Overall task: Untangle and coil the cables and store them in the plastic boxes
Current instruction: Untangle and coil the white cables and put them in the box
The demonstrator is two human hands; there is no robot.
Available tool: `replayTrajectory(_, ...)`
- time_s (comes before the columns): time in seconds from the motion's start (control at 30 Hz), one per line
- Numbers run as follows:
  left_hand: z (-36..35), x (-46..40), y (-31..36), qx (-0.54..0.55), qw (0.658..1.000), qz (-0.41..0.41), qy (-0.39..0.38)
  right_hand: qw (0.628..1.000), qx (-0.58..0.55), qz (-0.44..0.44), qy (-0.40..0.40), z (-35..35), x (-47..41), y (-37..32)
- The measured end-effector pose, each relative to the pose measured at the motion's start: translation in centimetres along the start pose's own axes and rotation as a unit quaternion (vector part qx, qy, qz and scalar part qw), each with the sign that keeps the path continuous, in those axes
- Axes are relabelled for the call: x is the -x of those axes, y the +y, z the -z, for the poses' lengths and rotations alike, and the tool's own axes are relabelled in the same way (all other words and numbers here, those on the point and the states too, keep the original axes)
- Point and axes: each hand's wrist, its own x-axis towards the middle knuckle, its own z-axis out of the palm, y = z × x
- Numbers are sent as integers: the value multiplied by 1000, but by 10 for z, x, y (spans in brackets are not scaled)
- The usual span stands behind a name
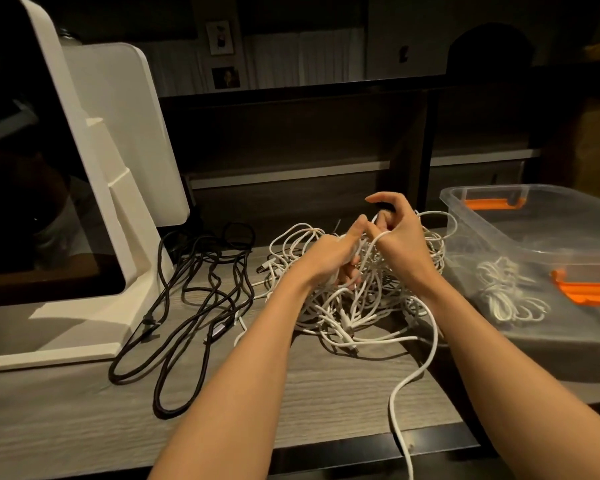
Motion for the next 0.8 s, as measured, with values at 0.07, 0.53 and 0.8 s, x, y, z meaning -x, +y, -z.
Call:
replayTrajectory(0.07,0,0,0,-24,999,6,-33,999,-24,-25,17,0,-2,3)
replayTrajectory(0.53,11,-6,-14,68,992,-8,106,983,183,-26,-10,16,-6,20)
replayTrajectory(0.8,-11,-12,-11,-258,963,48,65,995,68,-79,-11,14,-4,8)
